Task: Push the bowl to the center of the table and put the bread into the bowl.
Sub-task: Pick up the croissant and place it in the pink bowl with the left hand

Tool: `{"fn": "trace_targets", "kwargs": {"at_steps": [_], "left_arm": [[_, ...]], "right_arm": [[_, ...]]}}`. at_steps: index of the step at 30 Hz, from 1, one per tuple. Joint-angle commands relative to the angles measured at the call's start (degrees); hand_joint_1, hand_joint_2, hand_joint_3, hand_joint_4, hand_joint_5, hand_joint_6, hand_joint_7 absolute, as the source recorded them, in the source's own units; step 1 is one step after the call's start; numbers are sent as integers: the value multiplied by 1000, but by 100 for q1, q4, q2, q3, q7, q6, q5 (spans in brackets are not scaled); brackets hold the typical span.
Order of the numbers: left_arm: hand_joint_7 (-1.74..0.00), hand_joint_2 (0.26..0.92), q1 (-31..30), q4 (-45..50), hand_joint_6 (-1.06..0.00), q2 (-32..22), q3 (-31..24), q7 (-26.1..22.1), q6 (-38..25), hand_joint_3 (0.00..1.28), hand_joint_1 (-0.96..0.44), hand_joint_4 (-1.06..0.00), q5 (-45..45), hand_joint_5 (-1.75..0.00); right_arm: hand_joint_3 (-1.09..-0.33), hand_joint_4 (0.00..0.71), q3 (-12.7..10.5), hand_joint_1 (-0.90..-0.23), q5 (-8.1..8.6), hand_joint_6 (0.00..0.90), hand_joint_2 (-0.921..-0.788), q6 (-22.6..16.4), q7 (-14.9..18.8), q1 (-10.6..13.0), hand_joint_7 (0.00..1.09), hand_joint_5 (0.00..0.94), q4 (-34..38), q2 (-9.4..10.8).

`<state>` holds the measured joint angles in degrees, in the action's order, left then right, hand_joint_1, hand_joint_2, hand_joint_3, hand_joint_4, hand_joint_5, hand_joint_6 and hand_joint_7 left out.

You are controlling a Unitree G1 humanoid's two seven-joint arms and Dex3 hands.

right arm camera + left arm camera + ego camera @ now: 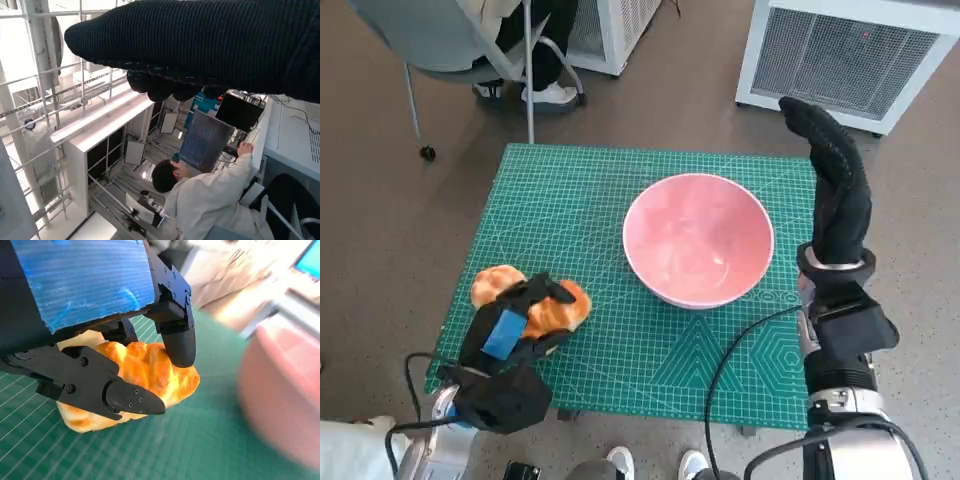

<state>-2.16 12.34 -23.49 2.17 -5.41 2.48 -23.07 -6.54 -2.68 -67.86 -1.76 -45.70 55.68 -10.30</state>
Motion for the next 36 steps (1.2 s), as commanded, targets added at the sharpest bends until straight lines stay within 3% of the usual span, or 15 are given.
{"fn": "trace_targets", "kwargs": {"at_steps": [1,16,21,25,36], "left_arm": [[-1188,920,424,533,-609,146,-89,-108,-108,89,3,-656,243,-1197],[-1163,920,2347,334,-636,814,211,-51,-118,63,2,-685,455,-1167],[-1160,920,2977,-266,-637,1037,402,191,121,63,2,-685,272,-1168],[-1152,920,3602,-1273,-638,1135,604,445,552,55,1,-703,84,-1152],[-1203,919,4845,-3326,-597,1314,1134,417,894,62,-1,-737,-199,-1108]], "right_arm": [[-843,348,11,-556,-3,211,-921,31,78,116,269,2,72,-21],[-843,348,-7,-548,41,209,-921,61,134,88,265,1,88,-30],[-843,349,-13,-547,75,209,-921,70,167,93,264,1,82,-38],[-843,349,-29,-549,109,209,-921,89,192,89,264,1,74,-52],[-843,349,-49,-553,67,209,-921,136,146,144,265,1,-43,-63]]}}
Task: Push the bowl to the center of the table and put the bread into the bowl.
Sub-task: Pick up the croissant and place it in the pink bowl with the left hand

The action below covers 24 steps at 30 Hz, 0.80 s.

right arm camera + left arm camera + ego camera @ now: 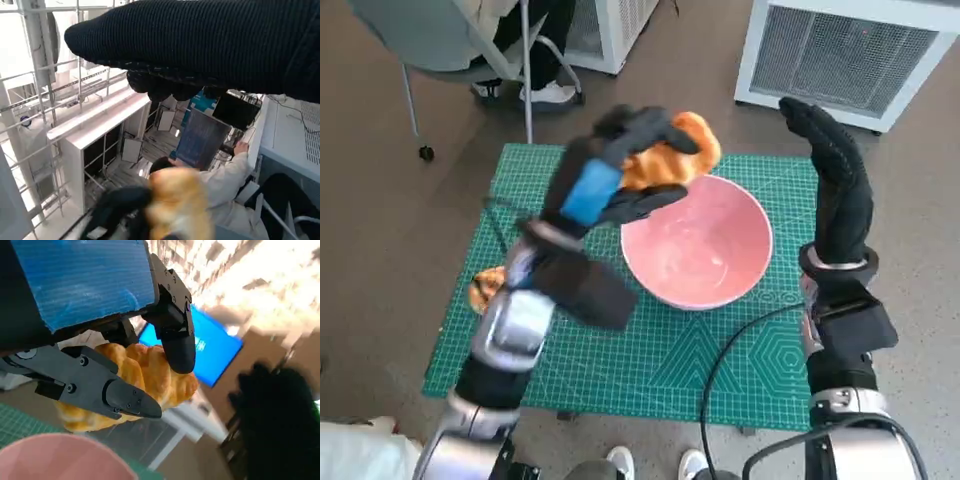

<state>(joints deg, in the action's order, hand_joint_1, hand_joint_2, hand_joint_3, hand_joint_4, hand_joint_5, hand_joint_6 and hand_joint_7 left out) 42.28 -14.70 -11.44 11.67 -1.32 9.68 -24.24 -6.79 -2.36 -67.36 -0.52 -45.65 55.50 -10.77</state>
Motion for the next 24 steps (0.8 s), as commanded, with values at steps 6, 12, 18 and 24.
{"fn": "trace_targets", "kwargs": {"at_steps": [6,12,18,24], "left_arm": [[-1240,920,842,-1665,-564,244,358,-128,370,79,-2,-724,-13,-1119],[-1261,920,1176,-2538,-554,328,455,-333,534,86,-2,-718,36,-1117],[-1338,921,1401,-3238,-522,338,541,-771,636,151,-2,-601,96,-1194],[-821,908,1568,-3650,-201,224,651,-1721,646,151,-179,-260,198,-591]], "right_arm": [[-843,350,-44,-562,-27,211,-921,103,-37,193,267,1,-107,-56],[-840,350,-70,-574,-49,212,-921,93,-70,250,268,1,-176,-95],[-837,346,-84,-572,-145,211,-921,75,-163,279,270,0,-219,-102],[-838,340,-98,-562,-238,210,-921,68,-269,272,271,0,-211,-96]]}}
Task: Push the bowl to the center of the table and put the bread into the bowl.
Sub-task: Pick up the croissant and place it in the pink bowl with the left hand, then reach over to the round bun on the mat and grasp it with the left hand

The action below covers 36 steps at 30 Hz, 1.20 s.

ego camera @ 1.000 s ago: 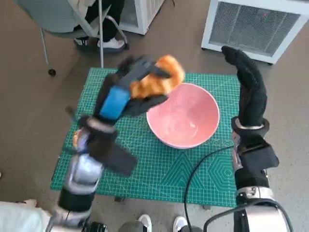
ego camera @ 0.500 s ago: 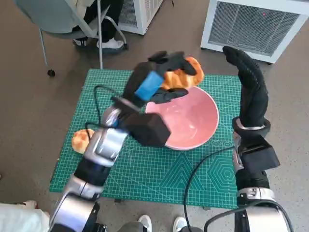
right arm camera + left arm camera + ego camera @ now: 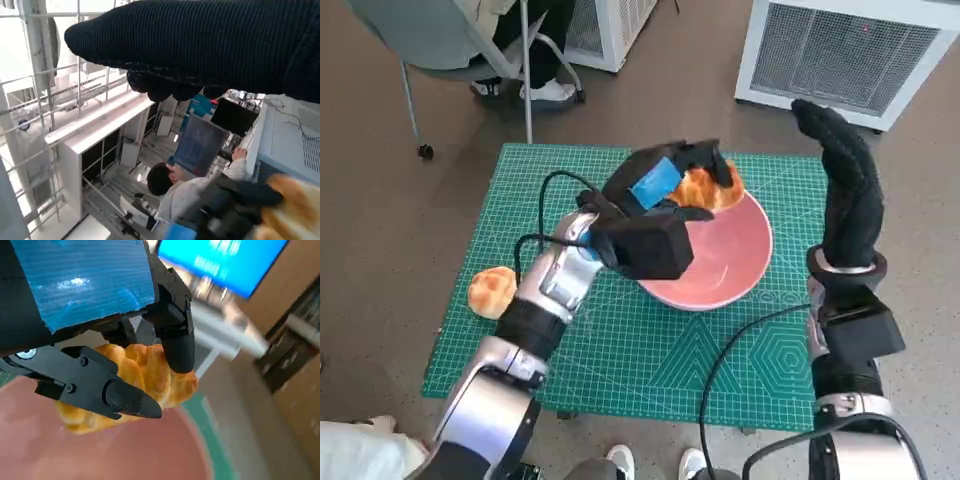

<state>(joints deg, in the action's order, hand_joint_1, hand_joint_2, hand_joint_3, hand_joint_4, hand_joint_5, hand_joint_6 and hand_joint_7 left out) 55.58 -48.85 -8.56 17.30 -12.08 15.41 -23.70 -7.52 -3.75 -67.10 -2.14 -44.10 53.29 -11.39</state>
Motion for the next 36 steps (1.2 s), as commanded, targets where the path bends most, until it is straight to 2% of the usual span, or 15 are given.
{"fn": "trace_targets", "kwargs": {"at_steps": [1,6,9,13,18,25,31,36], "left_arm": [[-656,914,254,-267,-120,-88,92,-794,91,113,-251,-184,167,-342],[-476,920,235,-76,-23,-273,97,-1419,52,83,-384,-64,247,-87],[-389,921,113,164,-1,-350,54,-1469,71,89,-458,-4,254,-9],[-319,921,-308,1129,-11,-771,-183,-1672,149,95,-478,0,471,-2],[-288,921,-717,2128,-25,-1251,-472,-1978,57,88,-468,1,746,1],[-155,921,-1507,3732,-124,-2090,-1124,-2331,-215,61,-395,1,1227,1],[-140,910,-2262,4955,-192,-2699,-1750,-2431,-588,38,-304,-31,1485,-13],[-147,901,-2872,5262,-225,-3137,-2217,-2379,-645,24,-281,-64,1521,-21]], "right_arm": [[-838,339,-26,-559,-113,210,-921,41,-122,116,272,0,11,-35],[-839,338,-31,-557,-153,209,-921,50,-172,102,273,0,48,-34],[-839,338,-21,-557,-146,208,-921,56,-172,89,275,0,68,-28],[-838,339,15,-559,-140,208,-921,57,-146,91,276,1,44,8],[-837,341,33,-563,-130,207,-921,48,-132,122,277,1,6,15],[-835,341,44,-569,-38,207,-921,23,-50,155,277,1,1,-8],[-835,342,45,-572,-8,207,-921,17,-24,145,277,1,34,-10],[-836,342,43,-567,10,207,-921,24,2,110,277,1,82,-4]]}}
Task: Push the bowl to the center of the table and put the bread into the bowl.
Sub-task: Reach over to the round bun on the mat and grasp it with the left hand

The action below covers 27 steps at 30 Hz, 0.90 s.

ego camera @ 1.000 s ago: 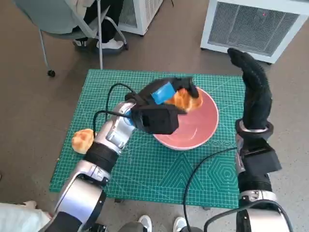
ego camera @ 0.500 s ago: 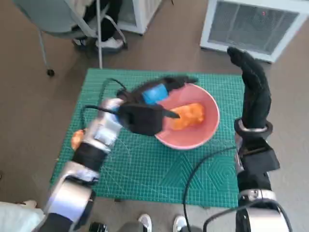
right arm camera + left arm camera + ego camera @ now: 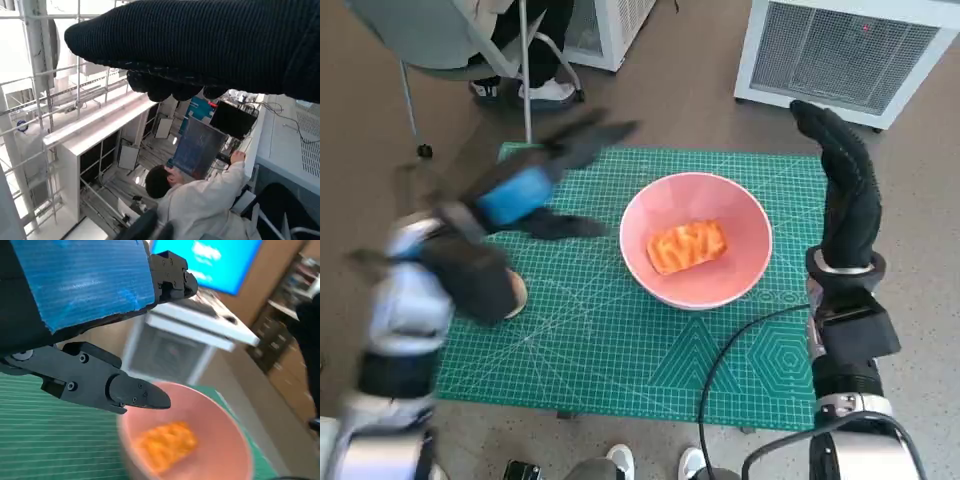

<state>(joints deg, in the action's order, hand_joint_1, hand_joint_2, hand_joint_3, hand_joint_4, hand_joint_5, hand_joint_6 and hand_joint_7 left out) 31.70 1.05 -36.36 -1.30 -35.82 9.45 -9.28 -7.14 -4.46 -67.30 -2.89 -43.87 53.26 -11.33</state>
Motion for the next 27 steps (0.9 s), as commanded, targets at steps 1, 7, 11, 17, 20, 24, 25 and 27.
{"fn": "trace_targets", "kwargs": {"at_steps": [1,7,11,17,20,24,25,27], "left_arm": [[-146,901,-622,298,-229,-455,-458,14,-39,23,-284,-69,61,-21],[-134,910,-1238,505,-235,-825,-841,111,-227,18,-292,-83,-79,-16],[-122,912,-1554,557,-243,-962,-969,193,-329,14,-286,-88,-173,-13],[-99,903,-1933,626,-252,-1017,-1041,242,-622,5,-256,-95,-253,-8],[-88,898,-2033,586,-255,-1020,-1008,252,-721,1,-240,-95,-269,-5],[-73,888,-2114,474,-260,-1004,-910,263,-760,0,-220,-93,-297,-2],[-67,885,-2123,434,-261,-997,-869,267,-767,0,-215,-90,-317,-1],[-60,879,-2123,356,-261,-981,-795,277,-770,0,-209,-87,-347,-1]], "right_arm": [[-836,342,5,-564,89,207,-921,47,86,74,276,1,103,-10],[-838,342,18,-559,160,207,-921,60,161,11,276,1,175,15],[-840,344,34,-559,204,208,-921,62,215,-35,275,2,217,47],[-838,346,61,-554,278,208,-921,36,305,-81,274,2,290,95],[-838,347,59,-552,306,208,-921,16,354,-98,273,3,342,103],[-838,348,59,-552,369,208,-921,-4,452,-117,273,3,379,121],[-837,348,60,-553,384,208,-921,-5,476,-122,273,3,384,125],[-837,348,55,-555,416,208,-921,-4,522,-133,273,3,397,130]]}}
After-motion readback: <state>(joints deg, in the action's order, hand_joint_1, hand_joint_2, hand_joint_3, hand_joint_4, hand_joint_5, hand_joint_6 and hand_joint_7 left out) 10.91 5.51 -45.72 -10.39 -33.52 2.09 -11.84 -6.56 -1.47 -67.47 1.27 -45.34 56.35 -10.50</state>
